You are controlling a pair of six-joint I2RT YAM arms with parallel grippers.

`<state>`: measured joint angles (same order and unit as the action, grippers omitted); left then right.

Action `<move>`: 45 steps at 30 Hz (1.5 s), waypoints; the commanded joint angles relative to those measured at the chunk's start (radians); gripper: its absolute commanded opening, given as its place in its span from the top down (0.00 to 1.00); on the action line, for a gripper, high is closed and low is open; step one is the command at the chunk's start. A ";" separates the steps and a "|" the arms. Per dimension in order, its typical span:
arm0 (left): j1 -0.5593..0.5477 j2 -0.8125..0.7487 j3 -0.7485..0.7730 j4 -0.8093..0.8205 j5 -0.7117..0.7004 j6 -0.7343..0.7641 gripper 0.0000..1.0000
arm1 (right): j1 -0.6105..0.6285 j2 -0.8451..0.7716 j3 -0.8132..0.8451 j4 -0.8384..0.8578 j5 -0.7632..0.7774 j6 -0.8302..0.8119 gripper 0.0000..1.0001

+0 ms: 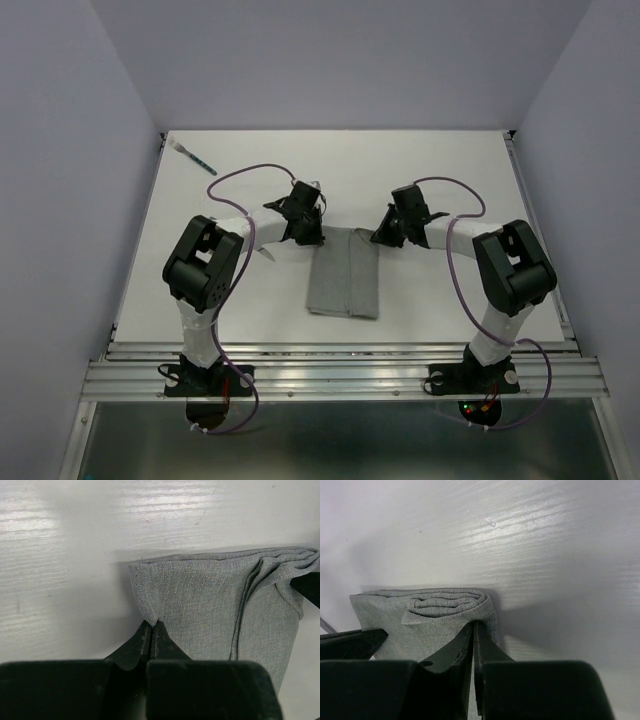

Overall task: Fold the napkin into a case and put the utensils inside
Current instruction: Pick up the 2/3-rectangle-folded napkin from the center of the board, then fold the 2/3-rectangle-folded napkin at the center of the board.

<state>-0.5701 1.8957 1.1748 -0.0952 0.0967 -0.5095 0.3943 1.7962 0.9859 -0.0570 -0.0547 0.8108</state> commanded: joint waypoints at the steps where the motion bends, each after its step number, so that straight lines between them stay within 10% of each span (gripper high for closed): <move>1: -0.008 -0.023 0.049 -0.066 -0.014 0.023 1.00 | 0.005 -0.052 0.000 -0.072 0.039 -0.042 0.91; 45: -0.106 0.057 0.288 -0.127 0.107 0.071 1.00 | 0.055 0.180 0.214 -0.135 0.050 -0.161 0.85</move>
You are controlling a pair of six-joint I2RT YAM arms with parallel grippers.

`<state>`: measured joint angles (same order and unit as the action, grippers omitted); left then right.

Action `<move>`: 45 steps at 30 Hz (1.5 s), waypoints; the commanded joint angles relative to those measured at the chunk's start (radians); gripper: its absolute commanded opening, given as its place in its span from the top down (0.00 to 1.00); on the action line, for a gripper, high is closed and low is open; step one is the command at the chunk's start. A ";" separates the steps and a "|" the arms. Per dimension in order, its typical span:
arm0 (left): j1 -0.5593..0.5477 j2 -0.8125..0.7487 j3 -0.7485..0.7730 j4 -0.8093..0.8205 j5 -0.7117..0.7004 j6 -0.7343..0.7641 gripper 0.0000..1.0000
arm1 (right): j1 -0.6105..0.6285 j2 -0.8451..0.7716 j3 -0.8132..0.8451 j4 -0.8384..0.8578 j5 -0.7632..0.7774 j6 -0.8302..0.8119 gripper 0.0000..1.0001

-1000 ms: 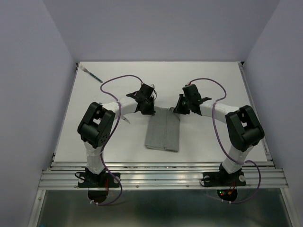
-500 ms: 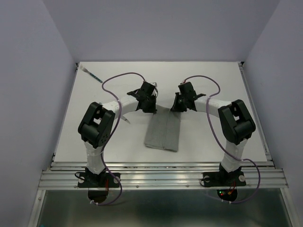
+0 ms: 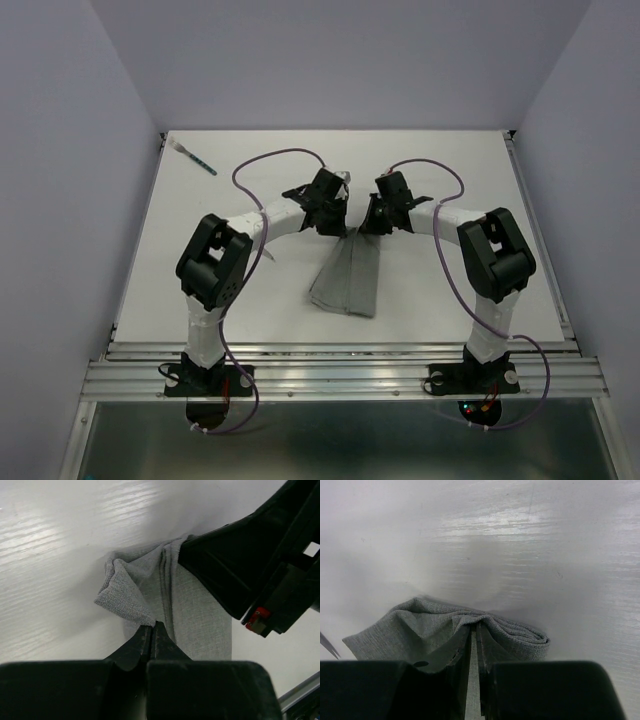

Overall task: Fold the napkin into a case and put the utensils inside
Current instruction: Fold the 2/3-rectangle-folded napkin at the center of the board.

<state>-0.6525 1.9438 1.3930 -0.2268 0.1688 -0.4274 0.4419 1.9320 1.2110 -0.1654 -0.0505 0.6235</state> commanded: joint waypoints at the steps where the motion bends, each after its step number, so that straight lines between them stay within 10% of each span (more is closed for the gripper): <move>1: -0.032 0.023 0.077 0.004 0.037 -0.016 1.00 | 0.008 0.045 -0.013 -0.025 0.046 0.030 0.85; 45: -0.065 0.207 0.063 0.115 0.110 -0.137 1.00 | -0.074 -0.188 -0.125 -0.028 0.107 0.007 0.83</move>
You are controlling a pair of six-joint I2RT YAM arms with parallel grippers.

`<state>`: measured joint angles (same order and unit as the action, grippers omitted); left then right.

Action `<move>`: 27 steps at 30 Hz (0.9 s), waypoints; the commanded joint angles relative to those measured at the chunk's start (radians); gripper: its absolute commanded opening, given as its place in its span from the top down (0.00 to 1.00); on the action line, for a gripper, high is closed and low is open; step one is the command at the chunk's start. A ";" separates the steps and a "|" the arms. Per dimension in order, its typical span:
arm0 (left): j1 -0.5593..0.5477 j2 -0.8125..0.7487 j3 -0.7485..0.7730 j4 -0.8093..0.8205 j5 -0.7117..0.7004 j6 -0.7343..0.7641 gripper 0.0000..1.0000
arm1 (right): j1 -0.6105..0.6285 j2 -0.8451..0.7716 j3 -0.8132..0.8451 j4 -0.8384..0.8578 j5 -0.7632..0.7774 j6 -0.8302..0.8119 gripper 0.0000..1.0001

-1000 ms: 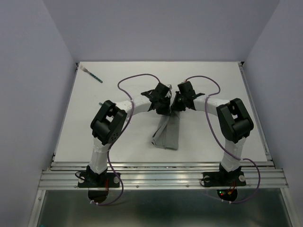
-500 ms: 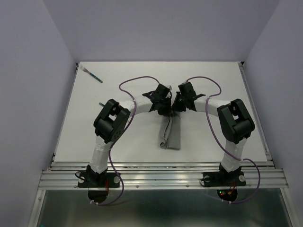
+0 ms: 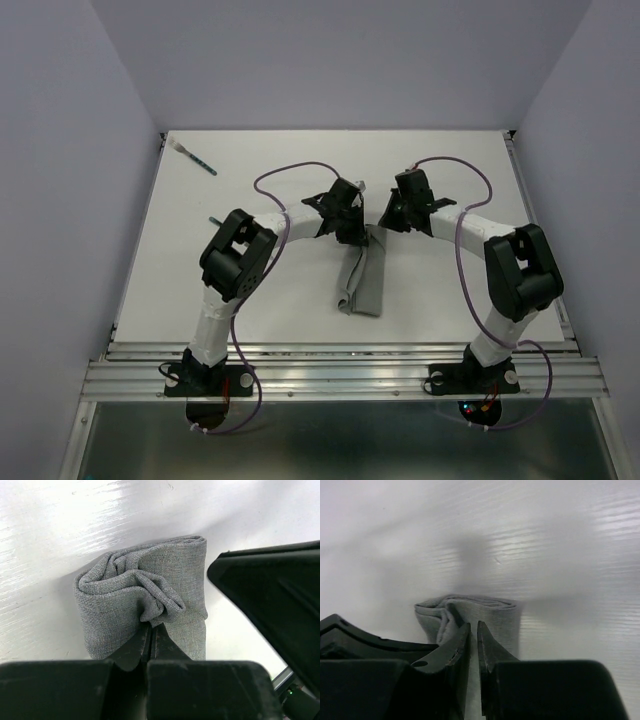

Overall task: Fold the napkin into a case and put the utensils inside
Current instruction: Fold the 2/3-rectangle-folded napkin at the center of the board.

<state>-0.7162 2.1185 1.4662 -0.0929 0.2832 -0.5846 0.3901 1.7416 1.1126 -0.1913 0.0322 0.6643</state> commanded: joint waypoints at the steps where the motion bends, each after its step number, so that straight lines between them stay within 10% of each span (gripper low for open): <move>1: -0.002 0.034 -0.009 -0.019 -0.003 0.025 1.00 | -0.022 0.022 -0.022 -0.003 0.014 -0.041 0.84; 27: 0.003 0.049 0.177 -0.093 0.037 -0.041 1.00 | -0.022 0.180 -0.014 -0.008 -0.049 0.034 0.97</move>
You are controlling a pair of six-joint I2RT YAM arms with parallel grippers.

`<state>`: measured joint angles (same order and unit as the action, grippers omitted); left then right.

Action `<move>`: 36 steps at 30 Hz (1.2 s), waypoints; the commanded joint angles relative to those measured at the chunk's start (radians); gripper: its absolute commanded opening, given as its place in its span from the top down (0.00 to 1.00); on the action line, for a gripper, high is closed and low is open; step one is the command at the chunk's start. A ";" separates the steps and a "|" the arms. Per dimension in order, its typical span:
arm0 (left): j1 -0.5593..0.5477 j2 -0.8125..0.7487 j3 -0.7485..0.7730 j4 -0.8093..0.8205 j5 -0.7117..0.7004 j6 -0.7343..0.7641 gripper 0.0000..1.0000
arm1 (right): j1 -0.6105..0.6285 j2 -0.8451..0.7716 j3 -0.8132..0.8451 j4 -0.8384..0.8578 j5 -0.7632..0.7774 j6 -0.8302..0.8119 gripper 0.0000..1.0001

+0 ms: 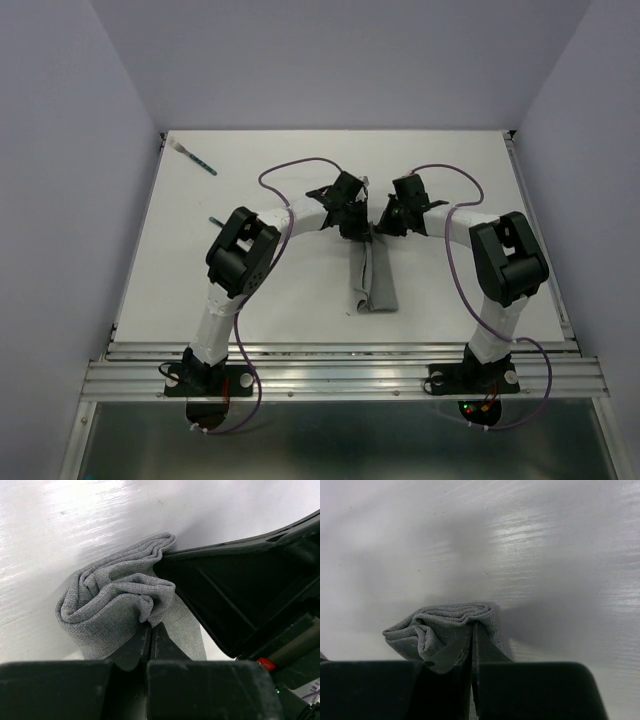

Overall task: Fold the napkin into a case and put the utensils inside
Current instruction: Fold the 2/3-rectangle-folded napkin at the center of the board.

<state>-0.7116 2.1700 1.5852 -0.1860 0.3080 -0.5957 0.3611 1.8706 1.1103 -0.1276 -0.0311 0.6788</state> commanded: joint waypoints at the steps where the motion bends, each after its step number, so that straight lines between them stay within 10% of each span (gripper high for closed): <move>1: 0.000 -0.003 0.061 0.002 0.014 -0.038 1.00 | 0.007 0.050 -0.010 -0.073 0.017 0.019 0.97; 36: 0.012 0.070 -0.024 0.141 0.068 -0.153 1.00 | 0.007 -0.165 -0.046 -0.106 0.022 0.039 0.94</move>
<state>-0.7029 2.2345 1.5932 -0.0525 0.3813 -0.7761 0.3611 1.7931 1.0630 -0.1856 -0.0296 0.7292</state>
